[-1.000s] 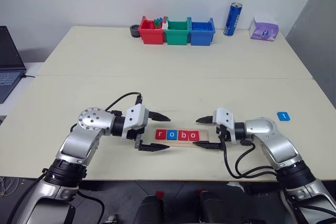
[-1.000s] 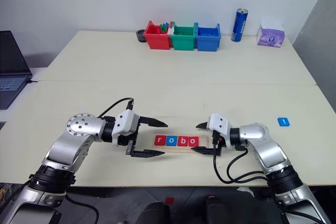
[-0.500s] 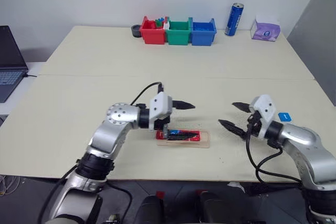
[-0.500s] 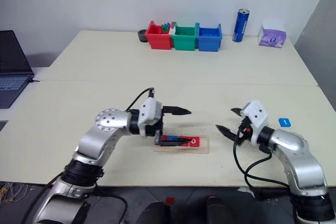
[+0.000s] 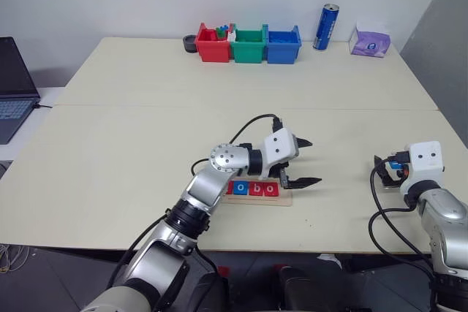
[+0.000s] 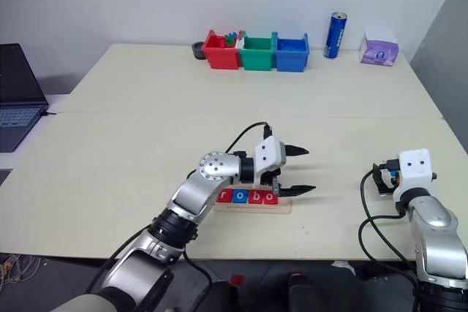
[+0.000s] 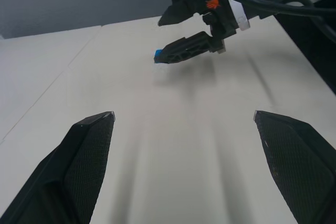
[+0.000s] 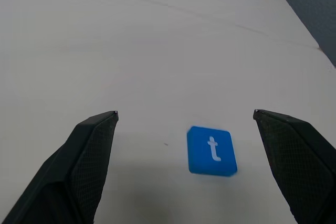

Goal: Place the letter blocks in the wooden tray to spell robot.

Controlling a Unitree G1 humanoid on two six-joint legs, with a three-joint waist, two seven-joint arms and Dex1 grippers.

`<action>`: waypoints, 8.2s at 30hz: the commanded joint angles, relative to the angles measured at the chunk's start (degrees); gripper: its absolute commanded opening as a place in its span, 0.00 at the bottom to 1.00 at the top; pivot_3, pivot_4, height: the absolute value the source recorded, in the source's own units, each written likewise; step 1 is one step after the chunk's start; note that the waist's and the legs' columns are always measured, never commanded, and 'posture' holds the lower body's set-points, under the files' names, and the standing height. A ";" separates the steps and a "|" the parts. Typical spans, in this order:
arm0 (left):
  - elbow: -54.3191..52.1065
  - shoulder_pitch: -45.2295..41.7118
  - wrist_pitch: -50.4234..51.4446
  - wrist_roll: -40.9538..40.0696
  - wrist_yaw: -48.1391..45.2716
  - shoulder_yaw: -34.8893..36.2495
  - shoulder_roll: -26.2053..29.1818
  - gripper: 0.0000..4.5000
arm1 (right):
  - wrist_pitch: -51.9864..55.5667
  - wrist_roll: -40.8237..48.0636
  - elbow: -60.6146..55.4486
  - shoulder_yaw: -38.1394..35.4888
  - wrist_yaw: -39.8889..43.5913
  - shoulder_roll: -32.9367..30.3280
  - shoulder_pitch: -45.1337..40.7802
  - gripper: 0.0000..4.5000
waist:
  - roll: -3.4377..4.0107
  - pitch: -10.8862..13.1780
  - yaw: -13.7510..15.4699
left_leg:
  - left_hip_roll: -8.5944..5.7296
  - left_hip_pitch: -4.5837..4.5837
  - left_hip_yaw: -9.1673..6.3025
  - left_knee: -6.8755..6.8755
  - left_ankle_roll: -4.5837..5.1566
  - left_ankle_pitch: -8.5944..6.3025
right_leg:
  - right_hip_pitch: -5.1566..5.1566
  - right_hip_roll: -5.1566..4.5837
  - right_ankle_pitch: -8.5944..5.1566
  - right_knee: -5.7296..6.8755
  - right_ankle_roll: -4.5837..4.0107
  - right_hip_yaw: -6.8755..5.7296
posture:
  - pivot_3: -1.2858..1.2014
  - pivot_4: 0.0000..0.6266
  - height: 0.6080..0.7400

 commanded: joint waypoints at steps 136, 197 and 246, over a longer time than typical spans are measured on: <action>-15.90 13.73 1.14 -16.85 -25.19 13.73 31.24 1.00 | -10.91 11.70 0.29 27.98 49.68 -10.88 -13.79 0.32 | 0.10 -0.04 -0.85 | 0.09 0.01 -0.11 -0.01 0.03 -0.02 | 0.00 0.02 -0.03 -0.05 -0.02 -0.16 | 0.52 0.24 1.00; -17.42 12.57 2.62 -16.46 -22.81 11.43 27.09 1.00 | -14.79 8.90 5.36 25.86 50.43 -11.95 -10.69 0.39 | 0.10 -0.04 -1.09 | 0.10 0.02 -0.09 0.00 0.03 -0.02 | 0.00 0.02 -0.03 0.00 -0.03 -0.15 | 0.52 0.24 1.00; -19.03 12.80 3.40 -15.80 -20.37 11.94 27.72 1.00 | -17.60 5.29 9.23 31.44 49.29 -6.58 -15.94 0.01 | 0.10 -0.04 -1.13 | 0.10 0.03 -0.09 0.00 0.03 -0.02 | 0.00 0.02 -0.02 0.00 -0.03 -0.15 | 0.52 0.24 1.00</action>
